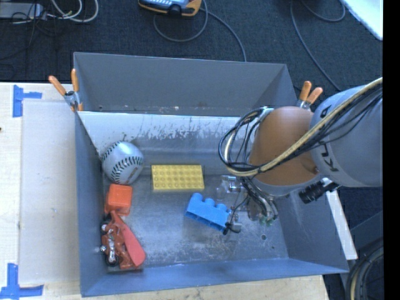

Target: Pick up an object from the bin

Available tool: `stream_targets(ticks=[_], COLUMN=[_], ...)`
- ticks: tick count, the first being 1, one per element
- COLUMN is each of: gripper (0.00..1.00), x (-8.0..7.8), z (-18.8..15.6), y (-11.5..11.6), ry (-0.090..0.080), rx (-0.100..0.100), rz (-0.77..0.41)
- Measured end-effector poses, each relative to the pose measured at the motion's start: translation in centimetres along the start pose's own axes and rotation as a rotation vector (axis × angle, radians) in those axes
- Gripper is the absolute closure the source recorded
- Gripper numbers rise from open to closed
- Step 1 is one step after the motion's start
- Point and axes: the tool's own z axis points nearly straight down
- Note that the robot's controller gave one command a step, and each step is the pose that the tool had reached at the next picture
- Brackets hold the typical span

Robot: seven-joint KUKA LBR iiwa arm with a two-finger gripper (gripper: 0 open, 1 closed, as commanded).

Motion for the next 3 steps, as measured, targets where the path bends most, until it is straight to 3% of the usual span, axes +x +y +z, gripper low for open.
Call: stream_targets(ticks=[1, 3], gripper=[0.0, 0.0], x=[-0.16, -0.28], z=[4.82, 4.37], y=[0.42, 1.16], ry=[0.012, 0.002], rx=[0.002, 0.0], rz=[0.088, 0.148])
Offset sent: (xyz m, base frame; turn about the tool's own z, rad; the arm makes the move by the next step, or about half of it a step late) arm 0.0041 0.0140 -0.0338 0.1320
